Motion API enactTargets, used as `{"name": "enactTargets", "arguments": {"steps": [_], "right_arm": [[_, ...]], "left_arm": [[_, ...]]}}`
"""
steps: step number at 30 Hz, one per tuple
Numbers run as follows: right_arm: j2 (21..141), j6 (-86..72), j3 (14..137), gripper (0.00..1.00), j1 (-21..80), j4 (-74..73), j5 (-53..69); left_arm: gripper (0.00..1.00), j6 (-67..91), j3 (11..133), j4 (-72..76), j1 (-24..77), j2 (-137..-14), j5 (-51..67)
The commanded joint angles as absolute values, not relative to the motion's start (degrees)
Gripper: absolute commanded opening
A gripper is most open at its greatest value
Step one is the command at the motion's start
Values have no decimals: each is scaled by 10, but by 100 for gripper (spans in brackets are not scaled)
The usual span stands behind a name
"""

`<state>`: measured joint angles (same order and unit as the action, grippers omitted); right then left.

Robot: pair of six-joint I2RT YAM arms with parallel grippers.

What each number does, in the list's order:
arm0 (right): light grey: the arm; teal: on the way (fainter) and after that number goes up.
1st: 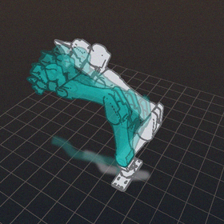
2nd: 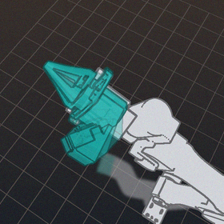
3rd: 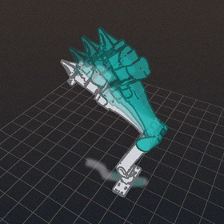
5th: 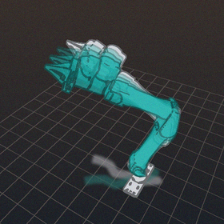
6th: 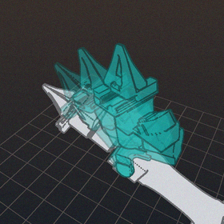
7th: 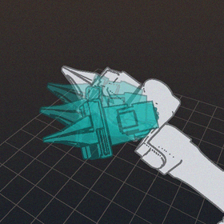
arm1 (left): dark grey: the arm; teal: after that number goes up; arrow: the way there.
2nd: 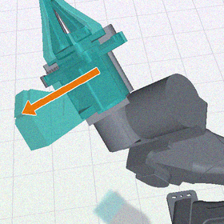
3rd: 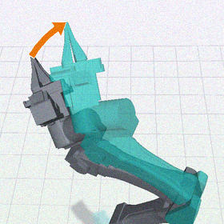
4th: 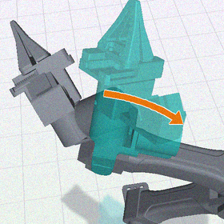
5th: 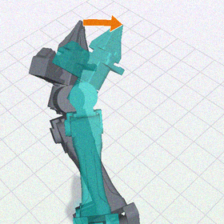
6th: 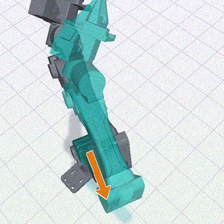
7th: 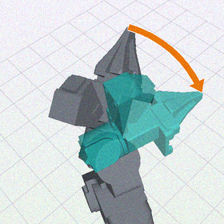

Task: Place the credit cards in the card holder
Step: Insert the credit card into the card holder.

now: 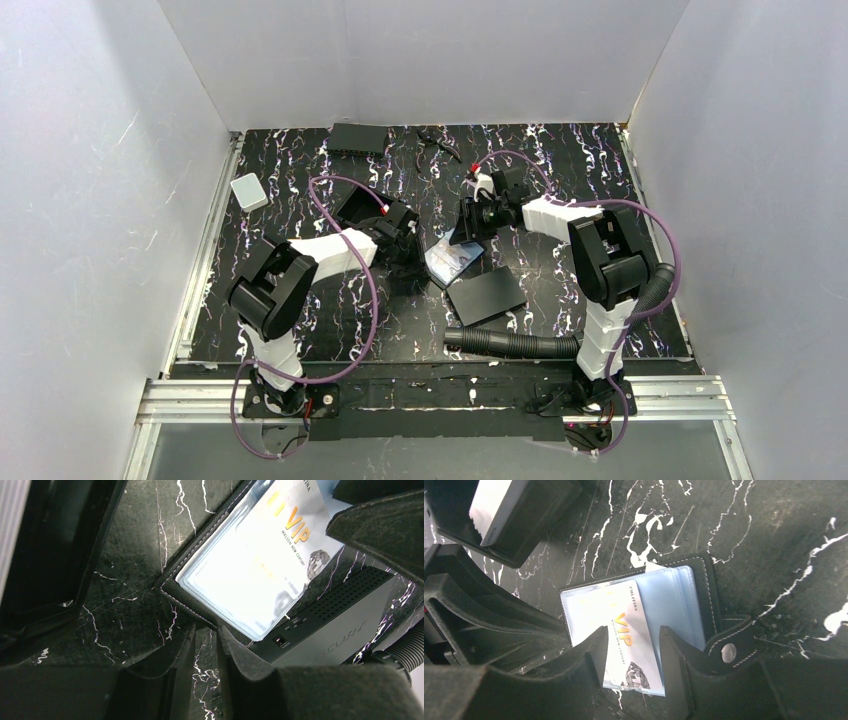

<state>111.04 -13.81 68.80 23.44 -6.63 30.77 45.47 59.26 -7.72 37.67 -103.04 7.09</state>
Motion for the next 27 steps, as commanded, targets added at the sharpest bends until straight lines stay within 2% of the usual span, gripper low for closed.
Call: {"name": "enactTargets", "arguments": {"steps": [1,27], "right_arm": [[1106,-163,667,49,238,-32,344],[1085,-237,603,44,272,65,425]], "left_arm": [[22,447,598,-107,379,-1061,52],[20,434,611,-109,379,-1074,32]]}}
